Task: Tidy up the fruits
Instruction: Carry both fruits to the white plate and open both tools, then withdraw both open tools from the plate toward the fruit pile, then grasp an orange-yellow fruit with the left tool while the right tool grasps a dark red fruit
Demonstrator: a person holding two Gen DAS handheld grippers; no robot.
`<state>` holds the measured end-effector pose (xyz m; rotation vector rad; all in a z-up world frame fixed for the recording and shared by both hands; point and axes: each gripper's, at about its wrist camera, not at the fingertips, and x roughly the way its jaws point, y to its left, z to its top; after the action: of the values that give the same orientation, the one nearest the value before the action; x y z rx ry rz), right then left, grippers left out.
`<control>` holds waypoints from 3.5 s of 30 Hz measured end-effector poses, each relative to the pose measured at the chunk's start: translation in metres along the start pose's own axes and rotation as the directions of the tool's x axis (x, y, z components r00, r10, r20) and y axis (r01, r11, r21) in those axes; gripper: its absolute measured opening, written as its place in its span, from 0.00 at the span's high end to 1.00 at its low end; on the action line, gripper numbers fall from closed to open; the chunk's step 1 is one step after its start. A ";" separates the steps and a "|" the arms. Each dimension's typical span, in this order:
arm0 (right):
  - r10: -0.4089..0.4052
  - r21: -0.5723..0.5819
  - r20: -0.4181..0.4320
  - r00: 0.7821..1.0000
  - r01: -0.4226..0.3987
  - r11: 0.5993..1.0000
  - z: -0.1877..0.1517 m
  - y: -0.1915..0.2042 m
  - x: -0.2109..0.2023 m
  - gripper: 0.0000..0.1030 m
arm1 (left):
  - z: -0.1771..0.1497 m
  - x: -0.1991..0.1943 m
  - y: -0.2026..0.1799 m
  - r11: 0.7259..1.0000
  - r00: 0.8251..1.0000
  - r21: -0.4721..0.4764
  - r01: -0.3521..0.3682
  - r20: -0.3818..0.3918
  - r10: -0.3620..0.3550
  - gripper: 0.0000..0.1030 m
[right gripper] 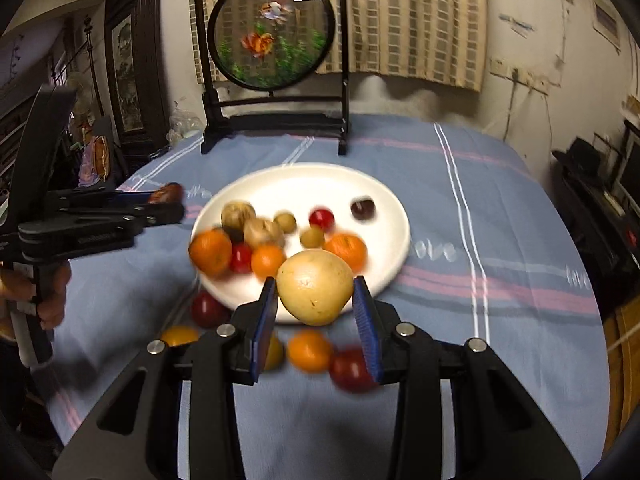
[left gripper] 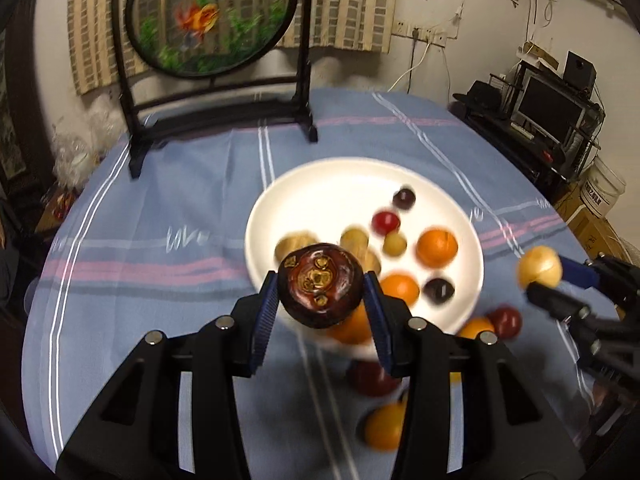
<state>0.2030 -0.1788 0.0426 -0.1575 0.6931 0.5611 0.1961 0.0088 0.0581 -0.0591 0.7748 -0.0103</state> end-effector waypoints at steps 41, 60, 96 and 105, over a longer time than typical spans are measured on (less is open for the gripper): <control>-0.062 0.220 0.013 0.998 0.057 0.974 -0.055 -0.033 -0.030 0.38 | -0.049 -0.019 0.000 0.998 1.000 -0.055 0.024 -0.011 -0.024 0.03; -0.028 0.228 -0.068 0.997 0.043 0.973 -0.108 -0.022 -0.039 0.38 | -0.112 -0.031 -0.013 0.999 0.995 -0.028 0.025 -0.098 -0.028 0.03; -0.145 0.068 -0.223 0.964 0.164 0.984 -0.088 -0.030 0.016 0.38 | -0.124 0.015 -0.030 0.996 0.980 0.034 0.086 -0.183 -0.078 0.55; -0.145 0.014 -0.266 0.953 0.155 0.988 -0.075 -0.027 0.044 0.38 | -0.124 0.017 -0.032 0.986 0.969 0.028 0.162 -0.193 -0.154 0.29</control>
<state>0.2027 -0.2062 -0.0439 -0.2540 0.9419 0.3847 0.1221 -0.0301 -0.0408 -0.0793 0.9593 -0.1867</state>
